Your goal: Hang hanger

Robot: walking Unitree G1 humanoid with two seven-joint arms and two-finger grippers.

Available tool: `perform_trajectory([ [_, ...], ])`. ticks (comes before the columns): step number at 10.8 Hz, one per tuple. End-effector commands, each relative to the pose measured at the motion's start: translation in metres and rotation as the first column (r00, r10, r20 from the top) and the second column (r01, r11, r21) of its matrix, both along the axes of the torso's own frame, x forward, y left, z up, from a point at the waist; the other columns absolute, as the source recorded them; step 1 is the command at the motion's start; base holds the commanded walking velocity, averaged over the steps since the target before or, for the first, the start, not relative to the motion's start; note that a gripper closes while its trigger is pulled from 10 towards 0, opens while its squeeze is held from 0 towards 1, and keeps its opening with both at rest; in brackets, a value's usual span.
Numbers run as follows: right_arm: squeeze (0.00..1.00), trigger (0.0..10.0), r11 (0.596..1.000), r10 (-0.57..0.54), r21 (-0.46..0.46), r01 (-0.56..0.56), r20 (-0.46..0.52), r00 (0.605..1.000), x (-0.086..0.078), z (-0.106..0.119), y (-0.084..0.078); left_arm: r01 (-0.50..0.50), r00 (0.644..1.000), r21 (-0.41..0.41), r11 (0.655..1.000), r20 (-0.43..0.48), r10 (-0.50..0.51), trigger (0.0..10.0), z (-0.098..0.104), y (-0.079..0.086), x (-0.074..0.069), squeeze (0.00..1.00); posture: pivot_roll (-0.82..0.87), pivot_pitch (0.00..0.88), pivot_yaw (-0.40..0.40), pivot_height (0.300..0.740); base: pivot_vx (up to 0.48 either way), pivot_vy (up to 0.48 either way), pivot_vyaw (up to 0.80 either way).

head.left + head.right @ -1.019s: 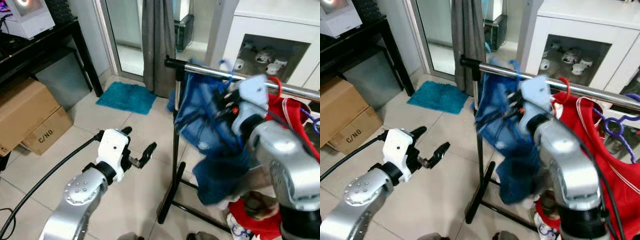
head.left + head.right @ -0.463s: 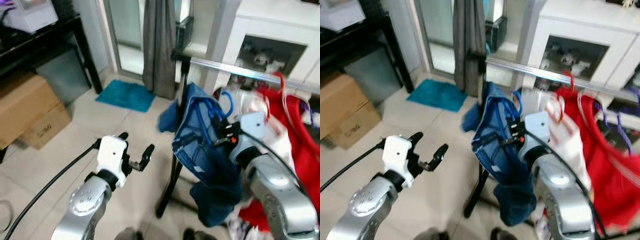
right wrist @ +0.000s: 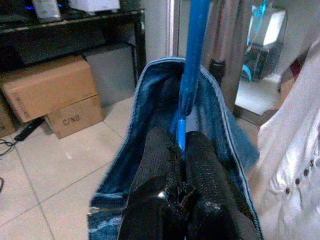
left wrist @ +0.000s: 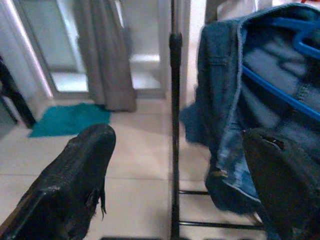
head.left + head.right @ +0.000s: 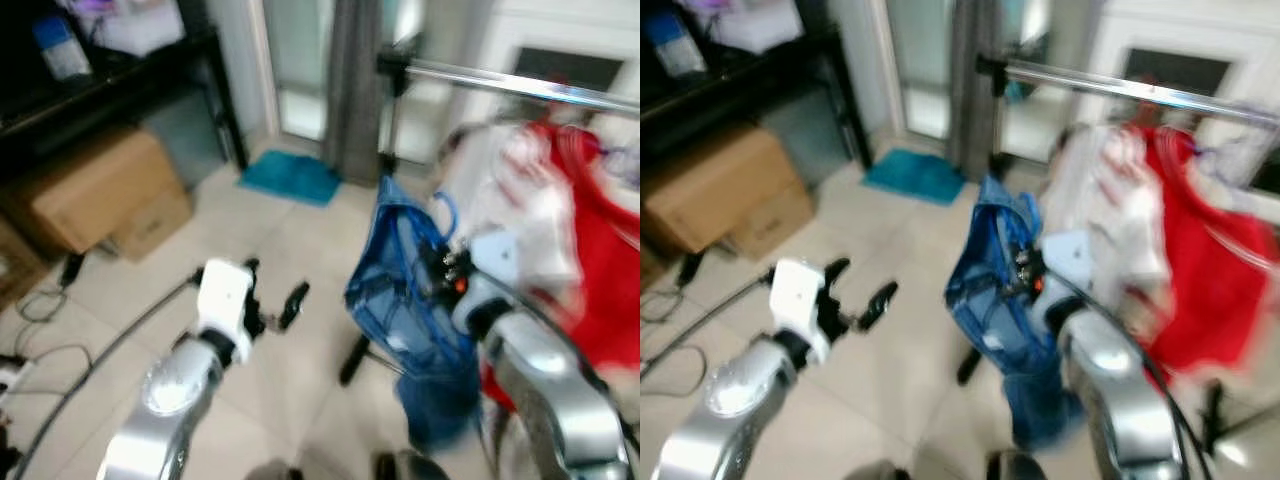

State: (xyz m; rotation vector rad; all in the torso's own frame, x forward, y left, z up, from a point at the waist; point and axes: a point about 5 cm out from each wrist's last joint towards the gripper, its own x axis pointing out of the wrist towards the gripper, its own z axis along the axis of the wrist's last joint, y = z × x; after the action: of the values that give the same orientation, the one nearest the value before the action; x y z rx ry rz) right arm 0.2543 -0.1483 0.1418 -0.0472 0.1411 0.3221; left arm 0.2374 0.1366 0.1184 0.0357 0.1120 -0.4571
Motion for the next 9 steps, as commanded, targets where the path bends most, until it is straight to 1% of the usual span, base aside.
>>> perform_trajectory([
  [1, 0.00, 0.0, 0.999, 0.038, 0.014, -0.039, 0.074, 0.997, 0.005, 0.014, 0.007, 0.009, 1.000, 0.002, 1.000, -0.010, -0.009, 10.0, 0.000, 0.001, 0.005, 0.00, -0.12, 0.022, 0.110, 0.740, 0.000, 0.000, 0.00],
  [2, 0.00, 0.0, 0.994, 0.100, 0.037, -0.105, 0.105, 0.989, 0.011, 0.023, 0.017, -0.020, 1.000, 0.012, 1.000, 0.023, 0.020, 10.0, 0.008, 0.004, 0.023, 1.00, -0.11, 0.038, 0.101, 0.740, 0.000, 0.000, 0.00],
  [3, 0.00, 0.0, 0.987, 0.141, 0.054, -0.151, 0.157, 0.977, 0.012, 0.032, 0.018, -0.036, 0.997, 0.011, 0.999, 0.063, 0.035, 10.0, 0.016, 0.002, 0.033, 1.00, -0.08, 0.065, 0.092, 0.740, 0.000, 0.000, 0.00],
  [4, 0.00, 0.0, 0.976, 0.185, 0.078, -0.202, 0.184, 0.965, 0.009, 0.037, 0.019, -0.020, 0.997, 0.081, 0.997, 0.077, 0.013, 10.0, 0.017, -0.001, 0.039, 1.00, -0.07, 0.048, 0.085, 0.740, 0.000, 0.000, 0.00],
  [5, 0.00, 0.0, 0.968, 0.218, 0.083, -0.235, 0.179, 0.959, 0.007, 0.036, 0.021, -0.021, 0.996, 0.084, 0.996, 0.089, 0.014, 10.0, 0.021, -0.001, 0.045, 1.00, -0.06, 0.057, 0.087, 0.740, 0.000, 0.000, 0.00],
  [6, 0.00, 0.0, 0.956, 0.272, 0.065, -0.286, 0.167, 0.948, 0.003, 0.034, 0.027, -0.002, 0.993, 0.059, 0.998, 0.120, -0.005, 10.0, 0.030, -0.004, 0.053, 0.00, -0.07, 0.069, 0.099, 0.740, 0.000, 0.000, 0.00],
  [7, 0.00, 0.0, 0.951, 0.290, 0.058, -0.303, 0.172, 0.942, 0.000, 0.035, 0.029, 0.028, 0.992, 0.029, 0.999, 0.121, -0.031, 10.0, 0.032, -0.007, 0.055, 0.00, -0.08, 0.067, 0.107, 0.740, 0.000, 0.000, 0.00],
  [8, 0.00, 0.0, 0.947, 0.302, 0.057, -0.317, 0.183, 0.935, -0.006, 0.037, 0.030, 0.081, 0.992, -0.011, 0.997, 0.102, -0.079, 10.0, 0.027, -0.014, 0.054, 0.00, -0.10, 0.064, 0.107, 0.740, 0.000, 0.000, 0.00],
  [9, 0.00, 0.0, 0.946, 0.304, 0.057, -0.319, 0.188, 0.934, -0.007, 0.040, 0.030, 0.094, 0.991, -0.023, 0.995, 0.097, -0.091, 1.5, 0.024, -0.018, 0.053, 0.00, -0.11, 0.066, 0.089, 0.740, 0.000, 0.000, 0.00],
])
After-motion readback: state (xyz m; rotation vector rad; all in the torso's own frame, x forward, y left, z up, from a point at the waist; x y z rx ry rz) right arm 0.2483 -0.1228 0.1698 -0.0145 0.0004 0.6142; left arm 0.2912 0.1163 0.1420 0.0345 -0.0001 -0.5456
